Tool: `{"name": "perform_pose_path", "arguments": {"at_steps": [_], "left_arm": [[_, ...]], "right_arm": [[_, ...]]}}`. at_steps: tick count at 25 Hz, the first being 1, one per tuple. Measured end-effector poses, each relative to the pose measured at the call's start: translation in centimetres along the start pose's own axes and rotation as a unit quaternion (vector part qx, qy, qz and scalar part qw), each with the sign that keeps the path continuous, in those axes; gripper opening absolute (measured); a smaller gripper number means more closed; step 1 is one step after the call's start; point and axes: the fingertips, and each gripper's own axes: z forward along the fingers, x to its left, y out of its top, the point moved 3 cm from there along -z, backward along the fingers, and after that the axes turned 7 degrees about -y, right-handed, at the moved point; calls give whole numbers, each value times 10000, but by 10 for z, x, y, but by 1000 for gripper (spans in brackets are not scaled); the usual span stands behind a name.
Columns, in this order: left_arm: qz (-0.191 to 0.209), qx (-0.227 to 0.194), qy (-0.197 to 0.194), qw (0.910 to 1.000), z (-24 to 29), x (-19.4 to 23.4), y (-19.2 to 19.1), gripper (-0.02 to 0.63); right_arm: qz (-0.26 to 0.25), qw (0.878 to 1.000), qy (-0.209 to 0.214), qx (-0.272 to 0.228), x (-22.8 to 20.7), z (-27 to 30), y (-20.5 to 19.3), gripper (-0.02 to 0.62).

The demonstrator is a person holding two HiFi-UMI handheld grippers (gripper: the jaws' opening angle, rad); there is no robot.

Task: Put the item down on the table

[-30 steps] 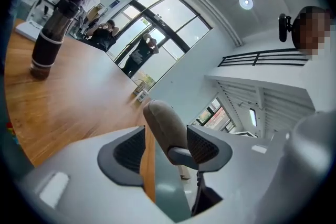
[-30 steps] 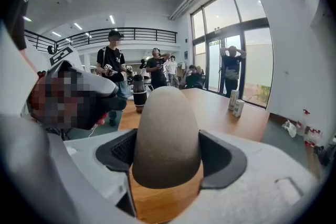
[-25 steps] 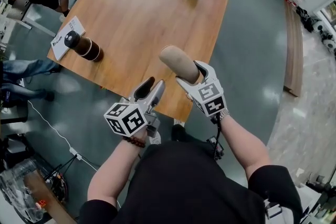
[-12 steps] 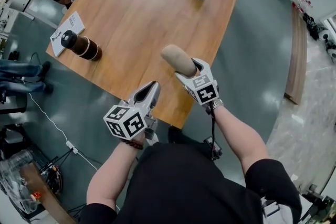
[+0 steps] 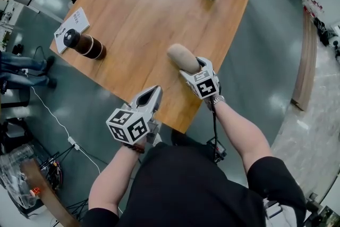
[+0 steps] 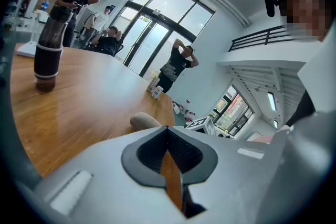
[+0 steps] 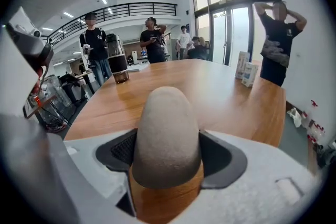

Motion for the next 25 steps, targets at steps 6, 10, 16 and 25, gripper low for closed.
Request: {"name": "perform_pose_path", "arguments": {"at_steps": [6,10,16,25], "left_arm": [[34,11,39,10000,2,1,-1,9],[50,11,43,10000,3,2,-1,9],[58,-9,14,10000,-1,2,1,9],[143,-10,-199,9997,-8,1,2,9]], "right_arm": [[77,9998,67,156,3,5,-1,345],[77,9998,54,181,3,9,-3,345],[-26,9998,-6,211,7,10,-4,353],[119,9994,-277,154,10,-16,-8,419]]}}
